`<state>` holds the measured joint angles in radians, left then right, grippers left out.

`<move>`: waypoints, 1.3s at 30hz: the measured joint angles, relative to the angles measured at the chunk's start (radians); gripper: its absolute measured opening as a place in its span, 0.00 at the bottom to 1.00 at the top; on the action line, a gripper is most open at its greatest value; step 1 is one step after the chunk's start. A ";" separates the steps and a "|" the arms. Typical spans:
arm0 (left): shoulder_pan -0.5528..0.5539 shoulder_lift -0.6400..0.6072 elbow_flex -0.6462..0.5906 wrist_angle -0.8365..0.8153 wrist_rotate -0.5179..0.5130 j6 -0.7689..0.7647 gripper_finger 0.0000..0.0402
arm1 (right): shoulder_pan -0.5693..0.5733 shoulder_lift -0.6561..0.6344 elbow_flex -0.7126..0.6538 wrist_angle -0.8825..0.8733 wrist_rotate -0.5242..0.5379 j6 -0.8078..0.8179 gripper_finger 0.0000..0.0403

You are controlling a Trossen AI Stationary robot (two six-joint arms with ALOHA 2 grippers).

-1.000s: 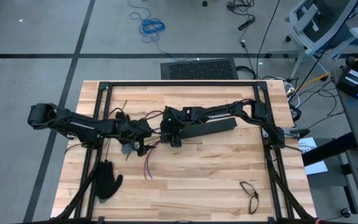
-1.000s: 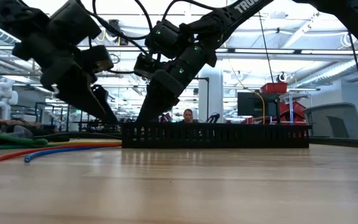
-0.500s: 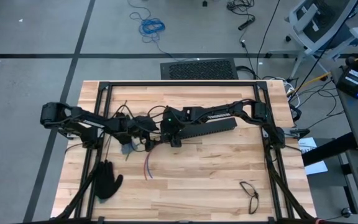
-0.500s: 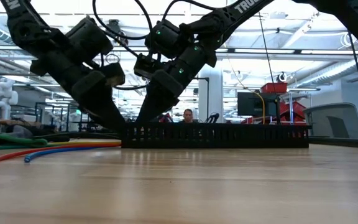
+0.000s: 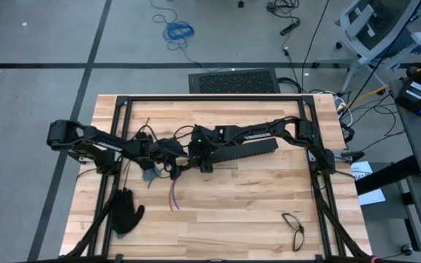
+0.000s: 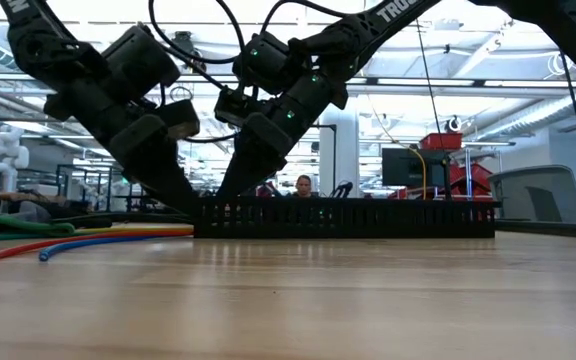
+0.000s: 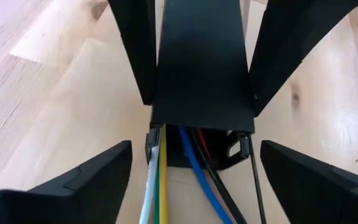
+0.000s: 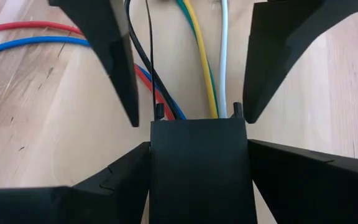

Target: Ziptie cables

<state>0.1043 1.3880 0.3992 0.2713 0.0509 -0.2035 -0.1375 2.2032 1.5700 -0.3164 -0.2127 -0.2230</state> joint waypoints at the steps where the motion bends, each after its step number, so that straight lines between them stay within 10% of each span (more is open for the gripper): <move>1: 0.000 0.000 0.000 -0.003 0.000 0.000 0.85 | 0.000 0.000 0.000 0.000 0.000 0.000 0.60; 39: -0.002 -0.001 -0.050 0.087 0.016 -0.054 0.71 | 0.000 0.000 0.000 0.004 0.000 -0.002 0.60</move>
<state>0.1020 1.3872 0.3489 0.3580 0.0673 -0.2576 -0.1375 2.2032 1.5703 -0.3122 -0.2127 -0.2249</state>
